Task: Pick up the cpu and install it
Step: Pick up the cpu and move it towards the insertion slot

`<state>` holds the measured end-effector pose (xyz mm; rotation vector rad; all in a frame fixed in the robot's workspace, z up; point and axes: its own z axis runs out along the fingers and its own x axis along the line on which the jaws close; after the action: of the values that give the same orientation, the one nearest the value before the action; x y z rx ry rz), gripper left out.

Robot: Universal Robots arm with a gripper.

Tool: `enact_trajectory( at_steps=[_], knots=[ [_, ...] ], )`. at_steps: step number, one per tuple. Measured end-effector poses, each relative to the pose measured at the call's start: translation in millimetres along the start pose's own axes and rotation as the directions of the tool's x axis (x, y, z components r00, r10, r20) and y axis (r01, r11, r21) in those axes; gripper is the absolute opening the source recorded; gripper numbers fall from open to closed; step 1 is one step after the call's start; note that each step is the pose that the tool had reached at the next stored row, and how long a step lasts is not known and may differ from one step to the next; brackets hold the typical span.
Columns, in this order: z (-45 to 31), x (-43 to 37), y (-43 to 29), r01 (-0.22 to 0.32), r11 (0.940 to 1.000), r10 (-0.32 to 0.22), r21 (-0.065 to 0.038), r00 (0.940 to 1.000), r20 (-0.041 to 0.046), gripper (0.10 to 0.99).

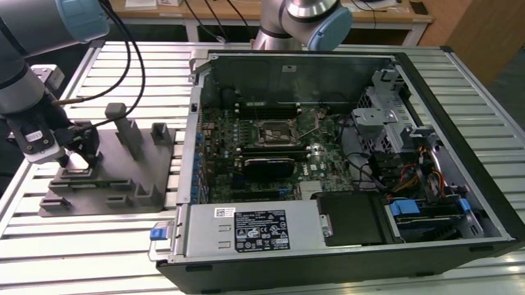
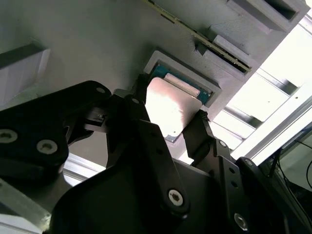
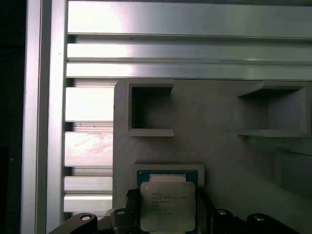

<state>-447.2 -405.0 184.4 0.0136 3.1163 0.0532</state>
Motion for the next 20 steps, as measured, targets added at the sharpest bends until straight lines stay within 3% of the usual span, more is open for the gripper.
enact_trajectory(
  at_steps=[20],
  knots=[
    [-25.2, -0.7, 0.9, 0.000, 1.0000, 0.000, 0.000, 1.0000, 0.0004, 0.541]
  ],
)
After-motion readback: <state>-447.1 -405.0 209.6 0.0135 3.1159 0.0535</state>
